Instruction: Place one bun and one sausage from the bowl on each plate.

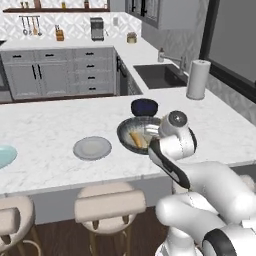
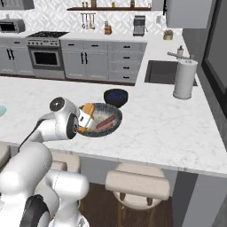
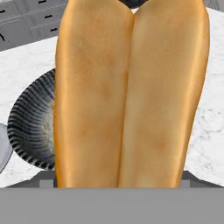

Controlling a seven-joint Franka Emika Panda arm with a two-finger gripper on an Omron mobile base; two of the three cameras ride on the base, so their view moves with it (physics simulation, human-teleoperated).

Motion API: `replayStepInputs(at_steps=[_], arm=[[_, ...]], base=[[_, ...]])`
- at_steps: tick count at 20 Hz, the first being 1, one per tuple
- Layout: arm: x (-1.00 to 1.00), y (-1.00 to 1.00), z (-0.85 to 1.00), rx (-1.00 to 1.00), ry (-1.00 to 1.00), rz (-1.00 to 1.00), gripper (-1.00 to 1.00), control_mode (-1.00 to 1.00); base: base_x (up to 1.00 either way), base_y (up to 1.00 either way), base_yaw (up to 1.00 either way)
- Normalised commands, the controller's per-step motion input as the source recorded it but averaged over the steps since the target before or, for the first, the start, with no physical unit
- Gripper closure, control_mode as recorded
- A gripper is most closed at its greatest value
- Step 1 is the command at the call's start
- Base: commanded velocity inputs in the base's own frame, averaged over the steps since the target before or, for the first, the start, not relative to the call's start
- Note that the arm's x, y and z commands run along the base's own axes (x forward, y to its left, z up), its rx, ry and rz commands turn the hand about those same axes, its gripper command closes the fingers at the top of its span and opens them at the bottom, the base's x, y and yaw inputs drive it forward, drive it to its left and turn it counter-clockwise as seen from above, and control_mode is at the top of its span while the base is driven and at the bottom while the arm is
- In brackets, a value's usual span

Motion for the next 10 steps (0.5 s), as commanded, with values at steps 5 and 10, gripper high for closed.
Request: replayStepInputs(at_steps=[5, 10], arm=[[0.0, 0.0, 0.0, 0.0, 0.0, 0.0, 1.0, 1.0], [0.0, 0.0, 0.0, 0.0, 0.0, 0.0, 1.0, 1.0]], base=[[-0.16, 1.0, 0.15], [0.13, 1.0, 0.01]])
